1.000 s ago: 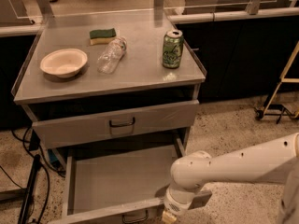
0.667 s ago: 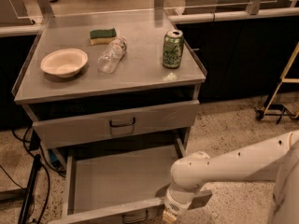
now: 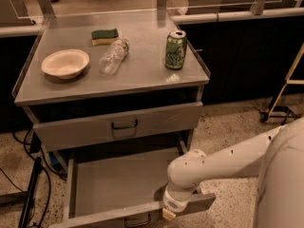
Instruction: Close middle drawer
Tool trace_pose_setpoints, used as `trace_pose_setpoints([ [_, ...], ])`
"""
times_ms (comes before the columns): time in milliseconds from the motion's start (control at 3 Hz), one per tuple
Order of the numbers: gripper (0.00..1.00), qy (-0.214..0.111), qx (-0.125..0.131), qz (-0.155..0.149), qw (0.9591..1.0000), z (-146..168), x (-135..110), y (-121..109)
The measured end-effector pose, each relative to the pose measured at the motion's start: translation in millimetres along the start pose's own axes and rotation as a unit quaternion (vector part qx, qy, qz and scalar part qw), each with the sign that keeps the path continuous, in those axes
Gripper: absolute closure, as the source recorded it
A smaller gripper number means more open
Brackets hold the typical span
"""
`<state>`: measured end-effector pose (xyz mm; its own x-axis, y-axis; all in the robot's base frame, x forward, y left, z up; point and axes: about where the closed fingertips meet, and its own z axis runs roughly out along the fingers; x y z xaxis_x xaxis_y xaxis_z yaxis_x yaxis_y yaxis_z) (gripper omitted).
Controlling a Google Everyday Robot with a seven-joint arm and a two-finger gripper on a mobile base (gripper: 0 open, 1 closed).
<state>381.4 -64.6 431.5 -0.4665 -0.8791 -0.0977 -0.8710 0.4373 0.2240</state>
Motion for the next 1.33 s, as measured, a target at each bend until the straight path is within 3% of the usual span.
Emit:
trace_pose_setpoints([
  [667,1.00,0.013,0.017,-0.015,0.9997,-6.1,-20.6,-13.0],
  [1000,1.00,0.009,0.009,-0.021,0.9997,-9.7,-26.6,-16.5],
  [1333,0.81,0.008,0.009,-0.022,0.9997,-9.8,-27.1,-16.7],
])
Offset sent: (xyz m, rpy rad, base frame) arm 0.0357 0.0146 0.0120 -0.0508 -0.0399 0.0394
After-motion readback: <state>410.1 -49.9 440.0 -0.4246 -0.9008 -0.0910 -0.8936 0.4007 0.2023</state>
